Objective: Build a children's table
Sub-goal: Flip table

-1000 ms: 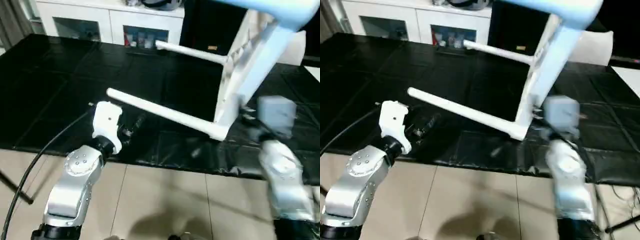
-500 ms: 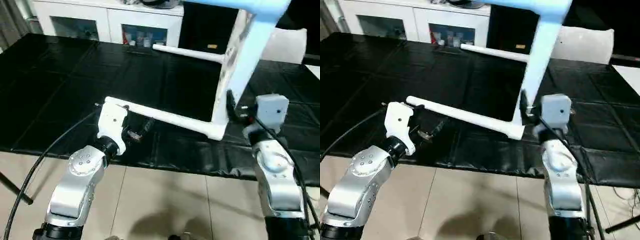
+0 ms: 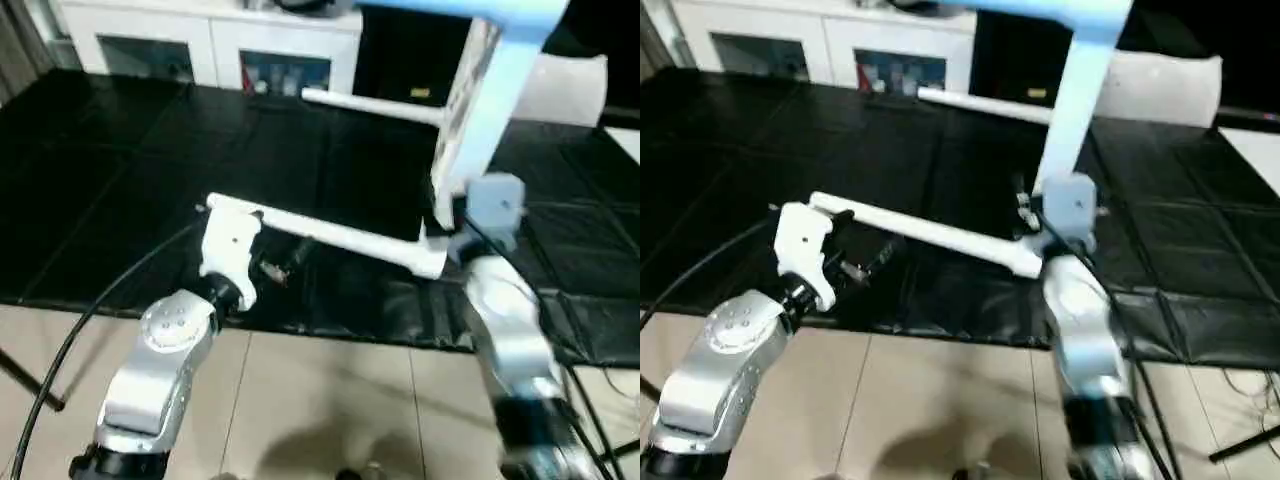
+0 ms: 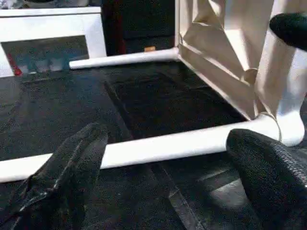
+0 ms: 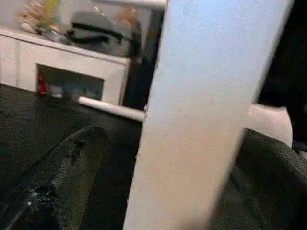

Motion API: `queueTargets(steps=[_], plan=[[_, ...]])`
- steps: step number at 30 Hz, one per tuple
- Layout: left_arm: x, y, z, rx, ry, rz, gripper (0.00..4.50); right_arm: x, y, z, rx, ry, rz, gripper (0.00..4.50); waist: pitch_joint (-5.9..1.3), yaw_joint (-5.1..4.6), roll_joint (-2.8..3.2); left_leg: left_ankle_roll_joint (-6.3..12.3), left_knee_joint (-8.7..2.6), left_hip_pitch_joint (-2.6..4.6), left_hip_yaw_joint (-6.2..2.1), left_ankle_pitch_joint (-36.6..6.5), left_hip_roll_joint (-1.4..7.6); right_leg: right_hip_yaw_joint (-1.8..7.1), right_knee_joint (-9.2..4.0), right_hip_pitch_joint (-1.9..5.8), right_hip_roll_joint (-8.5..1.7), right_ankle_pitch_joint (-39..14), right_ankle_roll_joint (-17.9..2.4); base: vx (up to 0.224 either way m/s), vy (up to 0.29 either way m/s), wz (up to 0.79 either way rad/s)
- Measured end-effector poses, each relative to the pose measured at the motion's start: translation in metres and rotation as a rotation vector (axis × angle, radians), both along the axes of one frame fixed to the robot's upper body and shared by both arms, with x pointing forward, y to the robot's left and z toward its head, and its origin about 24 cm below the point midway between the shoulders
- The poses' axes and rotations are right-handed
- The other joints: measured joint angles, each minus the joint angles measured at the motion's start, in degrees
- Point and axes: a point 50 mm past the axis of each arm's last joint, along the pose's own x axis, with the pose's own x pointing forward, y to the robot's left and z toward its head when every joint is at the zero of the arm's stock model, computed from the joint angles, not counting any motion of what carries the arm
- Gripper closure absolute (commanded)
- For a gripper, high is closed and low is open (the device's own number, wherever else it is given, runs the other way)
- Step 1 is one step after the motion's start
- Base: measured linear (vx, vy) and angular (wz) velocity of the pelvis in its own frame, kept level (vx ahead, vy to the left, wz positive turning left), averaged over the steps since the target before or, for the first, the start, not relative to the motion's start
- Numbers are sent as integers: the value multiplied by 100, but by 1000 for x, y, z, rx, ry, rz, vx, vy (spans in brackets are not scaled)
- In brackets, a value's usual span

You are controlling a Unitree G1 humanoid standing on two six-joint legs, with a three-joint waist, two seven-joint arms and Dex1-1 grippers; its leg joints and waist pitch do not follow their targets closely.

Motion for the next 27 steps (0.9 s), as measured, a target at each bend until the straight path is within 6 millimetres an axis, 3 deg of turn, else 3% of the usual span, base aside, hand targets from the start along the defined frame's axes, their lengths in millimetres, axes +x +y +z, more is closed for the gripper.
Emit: queueTargets(steps=[10, 17, 27], plan=[[2, -5, 4, 7, -14, -19, 1, 24, 3, -3, 26, -14, -108, 16, 1, 13, 6, -3, -21, 0, 10, 1, 1, 8, 12, -14, 2, 3, -8, 0, 0, 0], [2, -4, 4, 11, -17, -20, 0, 37, 6, 0, 24, -31, -172, 77, 3, 10, 10, -6, -17, 5, 18, 3, 1, 14, 16, -15, 1, 8, -14, 0, 0, 0], [2, -4, 4, 23, -20, -17, 0, 35, -3, -1, -4, -68, -208, 162, 3, 12, 10, -7, -17, 3, 19, 3, 1, 14, 15, -15, 1, 8, -14, 0, 0, 0]])
